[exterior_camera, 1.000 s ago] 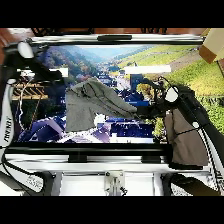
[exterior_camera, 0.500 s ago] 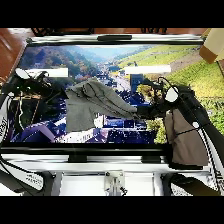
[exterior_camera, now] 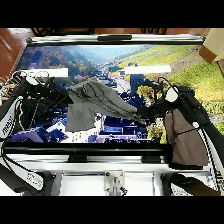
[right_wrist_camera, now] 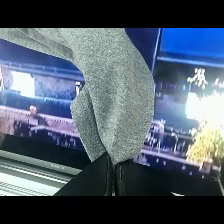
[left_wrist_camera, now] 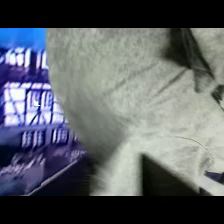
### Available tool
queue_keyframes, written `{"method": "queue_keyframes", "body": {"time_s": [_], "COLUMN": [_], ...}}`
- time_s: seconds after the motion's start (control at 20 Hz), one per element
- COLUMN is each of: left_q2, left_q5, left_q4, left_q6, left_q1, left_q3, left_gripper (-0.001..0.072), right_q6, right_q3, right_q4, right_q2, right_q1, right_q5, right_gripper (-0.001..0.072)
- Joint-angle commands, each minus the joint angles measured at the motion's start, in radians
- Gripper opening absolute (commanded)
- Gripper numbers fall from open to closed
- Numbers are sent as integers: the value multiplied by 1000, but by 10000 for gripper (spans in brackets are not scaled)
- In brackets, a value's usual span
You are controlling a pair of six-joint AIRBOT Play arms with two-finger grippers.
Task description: Fold the shirts.
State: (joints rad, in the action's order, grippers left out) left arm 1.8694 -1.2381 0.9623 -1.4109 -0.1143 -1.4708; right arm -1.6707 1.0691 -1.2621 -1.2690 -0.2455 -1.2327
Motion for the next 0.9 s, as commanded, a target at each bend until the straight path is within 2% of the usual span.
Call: {"method": "queue_keyframes", "body": {"time_s": [0.0,0.15,0.3,0.35,0.55,0.65,0.7,0.8,0.85], "left_q2": [12,-43,-234,-318,-644,-829,-908,-1033,-1078], "left_q5": [19,-6,47,76,272,414,447,435,402], "left_q4": [-8,-103,-165,-166,-165,-106,-66,-57,-52], "left_q6": [12,86,167,169,98,90,44,-54,-51], "left_q1": [28,34,34,30,-10,-17,-17,-16,-16], "left_q3": [0,-56,-214,-300,-623,-638,-616,-552,-529], "left_gripper": [38,31,30,30,30,29,30,30,30], "right_q6": [0,3,-4,-18,-104,-155,-158,-138,-103], "right_q3": [0,30,177,249,566,663,690,698,698], "right_q4": [3,11,-32,-60,-226,-318,-337,-310,-291], "right_q2": [-1,11,73,102,268,356,393,459,487], "right_q1": [-1,-1,2,10,97,128,132,132,131], "right_q5": [0,4,15,23,145,181,177,172,165], "right_gripper": [64,64,65,64,64,64,63,64,64]}}
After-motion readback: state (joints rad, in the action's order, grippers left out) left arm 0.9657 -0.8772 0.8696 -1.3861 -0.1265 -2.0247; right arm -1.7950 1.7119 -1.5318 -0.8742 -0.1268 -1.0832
